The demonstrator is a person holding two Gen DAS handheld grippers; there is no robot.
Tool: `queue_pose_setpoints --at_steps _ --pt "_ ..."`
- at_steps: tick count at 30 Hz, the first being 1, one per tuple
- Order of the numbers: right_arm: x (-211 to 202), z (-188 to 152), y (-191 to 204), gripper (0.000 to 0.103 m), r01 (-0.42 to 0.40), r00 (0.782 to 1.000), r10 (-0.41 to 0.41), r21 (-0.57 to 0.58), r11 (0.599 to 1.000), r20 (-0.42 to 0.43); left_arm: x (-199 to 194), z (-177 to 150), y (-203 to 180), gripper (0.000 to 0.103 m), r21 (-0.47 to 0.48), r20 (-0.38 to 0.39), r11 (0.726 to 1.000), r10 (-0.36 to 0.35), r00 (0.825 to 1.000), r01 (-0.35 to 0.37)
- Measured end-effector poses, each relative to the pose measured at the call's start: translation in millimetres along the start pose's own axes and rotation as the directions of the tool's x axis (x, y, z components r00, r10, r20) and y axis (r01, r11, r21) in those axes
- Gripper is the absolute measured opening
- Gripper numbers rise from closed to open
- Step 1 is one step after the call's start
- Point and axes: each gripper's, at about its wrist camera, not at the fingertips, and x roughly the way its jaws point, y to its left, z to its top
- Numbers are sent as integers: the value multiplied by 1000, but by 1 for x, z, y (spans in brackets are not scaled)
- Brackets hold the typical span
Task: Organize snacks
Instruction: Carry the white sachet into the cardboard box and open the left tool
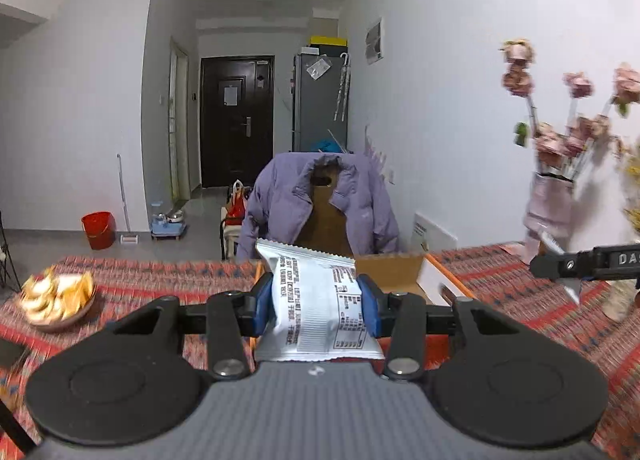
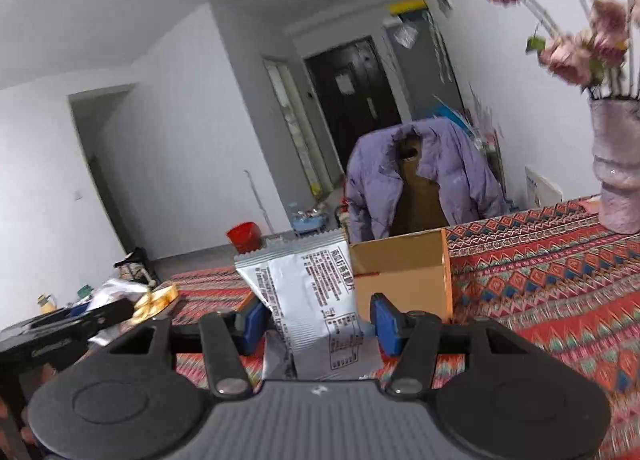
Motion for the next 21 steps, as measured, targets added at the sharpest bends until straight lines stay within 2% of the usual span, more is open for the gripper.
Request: queue_pose_setpoints --at_steps 3,7,10,13,15,17,18,19,20,21 --pt "63 29 -21 54 28 998 -27 13 1000 -62 68 19 12 45 -4 -34 1000 11 999 -11" --pt "165 53 -49 55 130 979 -132 -25 991 -158 169 28 27 45 -29 -137 999 23 990 -28" --pt "233 54 -61 55 235 943 -256 -118 965 -211 238 21 33 45 -17 -201 998 60 978 -65" --pt "284 46 -65 55 325 894 -385 -258 910 -230 293 2 38 45 -17 -271 998 59 961 -66" --pt "308 39 -67 55 364 861 -448 -323 874 -241 318 -13 39 46 -5 -307 996 87 948 -93" --pt "323 36 -65 55 361 845 -470 -376 853 -255 333 -22 43 47 -2 -363 996 84 928 -92" --pt "328 34 -60 60 352 836 -480 -410 841 -267 336 -20 45 55 -24 -385 997 56 921 -70" --pt "330 33 -54 73 345 834 -485 -438 830 -263 334 -18 49 63 -55 -363 998 15 932 -38" --pt "331 31 -50 78 344 835 -490 -460 819 -249 330 -17 48 73 -55 -335 998 21 942 -42" --pt "333 30 -47 81 339 833 -494 -477 811 -248 328 -16 47 73 -29 -311 997 56 949 -68"
